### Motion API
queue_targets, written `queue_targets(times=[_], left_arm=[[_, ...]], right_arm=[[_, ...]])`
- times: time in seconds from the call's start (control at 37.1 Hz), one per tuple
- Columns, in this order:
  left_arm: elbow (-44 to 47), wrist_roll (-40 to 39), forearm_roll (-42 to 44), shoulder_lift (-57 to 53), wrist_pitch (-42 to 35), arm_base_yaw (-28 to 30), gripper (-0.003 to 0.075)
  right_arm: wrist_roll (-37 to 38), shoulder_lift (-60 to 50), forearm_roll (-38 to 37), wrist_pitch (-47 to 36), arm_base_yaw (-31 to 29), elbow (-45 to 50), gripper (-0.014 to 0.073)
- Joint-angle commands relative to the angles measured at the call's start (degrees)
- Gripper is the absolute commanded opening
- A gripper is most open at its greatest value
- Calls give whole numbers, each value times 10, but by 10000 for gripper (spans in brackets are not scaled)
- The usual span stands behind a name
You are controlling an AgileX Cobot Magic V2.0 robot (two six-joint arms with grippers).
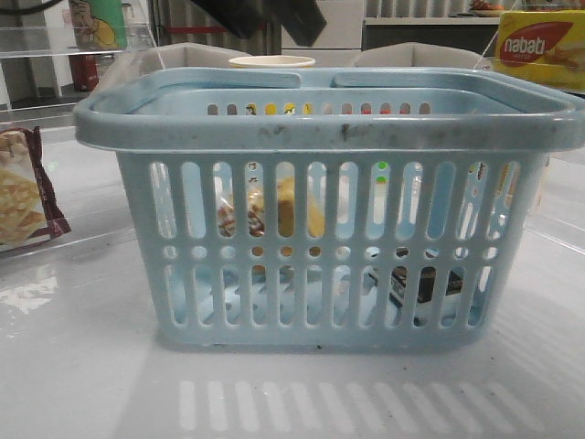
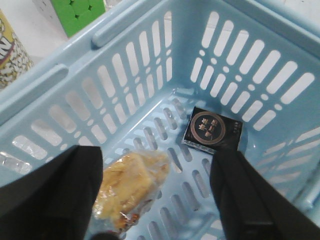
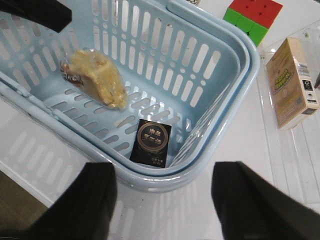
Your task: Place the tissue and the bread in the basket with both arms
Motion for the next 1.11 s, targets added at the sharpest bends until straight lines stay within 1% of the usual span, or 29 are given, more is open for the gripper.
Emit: queue_targets(times=[0.0, 0.08, 0.16, 0.27, 0.35, 0.43, 0.49, 0.51, 0.62, 0.78, 0.84, 0.86, 0.97, 1.02, 1.08], left_arm=[[14, 1, -12, -77, -27, -1, 504], [63, 1, -12, -138, -27, -1, 488], [122, 1, -12, -208, -26, -1, 488], [194, -3, -7, -297, -6, 1, 488], [245, -56, 24, -371, 10, 7, 488], [288, -148, 105, -427, 27, 18, 488], [308, -189, 146, -465, 37, 26, 488], [316, -197, 153, -479, 38, 29, 488], [330, -197, 154, -511, 40, 31, 488], [330, -197, 154, -513, 40, 31, 488], [330, -197, 154, -513, 40, 31, 475], [330, -197, 154, -513, 40, 31, 449], [330, -197, 154, -513, 40, 31, 308], [330, -197, 154, -513, 40, 31, 240], [330, -197, 154, -513, 40, 31, 179]], right_arm=[[-3, -2, -5, -38, 0, -15, 522], [-3, -2, -5, -38, 0, -15, 522], [-3, -2, -5, -38, 0, -15, 522], [-3, -2, -5, -41, 0, -15, 522], [-3, -2, -5, -43, 0, -15, 522], [-3, -2, -5, -38, 0, -15, 522], [-3, -2, -5, -34, -1, -15, 522], [-3, -2, -5, -29, -1, -14, 522], [-3, -30, -5, 0, -1, 2, 522], [1, -133, -4, 1, -1, 94, 518], [1, -153, -4, 2, -1, 112, 455], [1, -160, -3, 3, -1, 119, 412], [1, -167, -2, 18, -1, 124, 192], [1, -167, -2, 18, -1, 124, 105], [1, -167, -2, 17, -1, 124, 49]])
